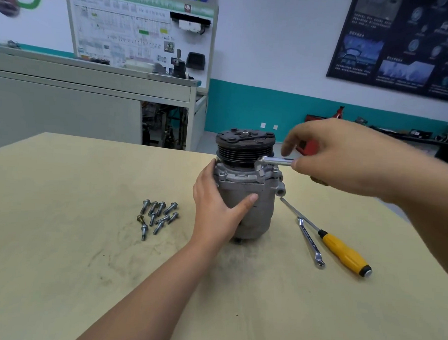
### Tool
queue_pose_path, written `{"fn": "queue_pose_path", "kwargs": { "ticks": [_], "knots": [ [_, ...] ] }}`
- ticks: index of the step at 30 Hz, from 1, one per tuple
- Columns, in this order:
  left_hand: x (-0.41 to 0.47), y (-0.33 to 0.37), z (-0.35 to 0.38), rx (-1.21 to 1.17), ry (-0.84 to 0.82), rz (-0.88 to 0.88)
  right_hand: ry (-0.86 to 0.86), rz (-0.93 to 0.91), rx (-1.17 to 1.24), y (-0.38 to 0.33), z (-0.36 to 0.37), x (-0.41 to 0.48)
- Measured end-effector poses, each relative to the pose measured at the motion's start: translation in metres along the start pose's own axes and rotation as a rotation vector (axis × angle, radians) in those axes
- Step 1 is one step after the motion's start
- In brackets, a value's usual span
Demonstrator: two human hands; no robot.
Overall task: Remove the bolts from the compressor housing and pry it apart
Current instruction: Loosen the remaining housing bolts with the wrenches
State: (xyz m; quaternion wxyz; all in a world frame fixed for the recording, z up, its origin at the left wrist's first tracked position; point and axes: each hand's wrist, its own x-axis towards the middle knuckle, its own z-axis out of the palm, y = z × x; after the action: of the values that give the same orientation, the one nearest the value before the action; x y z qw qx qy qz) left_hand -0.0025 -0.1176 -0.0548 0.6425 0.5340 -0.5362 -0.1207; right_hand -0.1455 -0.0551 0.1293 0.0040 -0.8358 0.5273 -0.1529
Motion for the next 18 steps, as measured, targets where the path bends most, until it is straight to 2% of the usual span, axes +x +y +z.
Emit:
{"fn": "queue_pose_path", "kwargs": {
  "ticks": [7, 11, 13, 16, 18],
  "knots": [
    [0.000, 0.000, 0.000, 0.026, 0.007, 0.026, -0.231, 0.149, 0.926, 0.027, 0.029, -0.006],
    [0.000, 0.000, -0.001, 0.031, 0.012, 0.039, -0.171, 0.001, 1.302, 0.030, 0.041, -0.013],
    [0.001, 0.000, 0.000, 0.032, 0.007, 0.032, 0.036, -0.099, 1.235, 0.027, 0.049, -0.011],
    [0.000, -0.003, 0.000, 0.046, 0.010, 0.038, 0.470, -0.237, 0.803, 0.020, 0.062, -0.001],
    [0.001, -0.004, -0.002, 0.044, 0.017, 0.043, 0.586, -0.351, 0.615, 0.012, 0.066, 0.007]
  ]
}}
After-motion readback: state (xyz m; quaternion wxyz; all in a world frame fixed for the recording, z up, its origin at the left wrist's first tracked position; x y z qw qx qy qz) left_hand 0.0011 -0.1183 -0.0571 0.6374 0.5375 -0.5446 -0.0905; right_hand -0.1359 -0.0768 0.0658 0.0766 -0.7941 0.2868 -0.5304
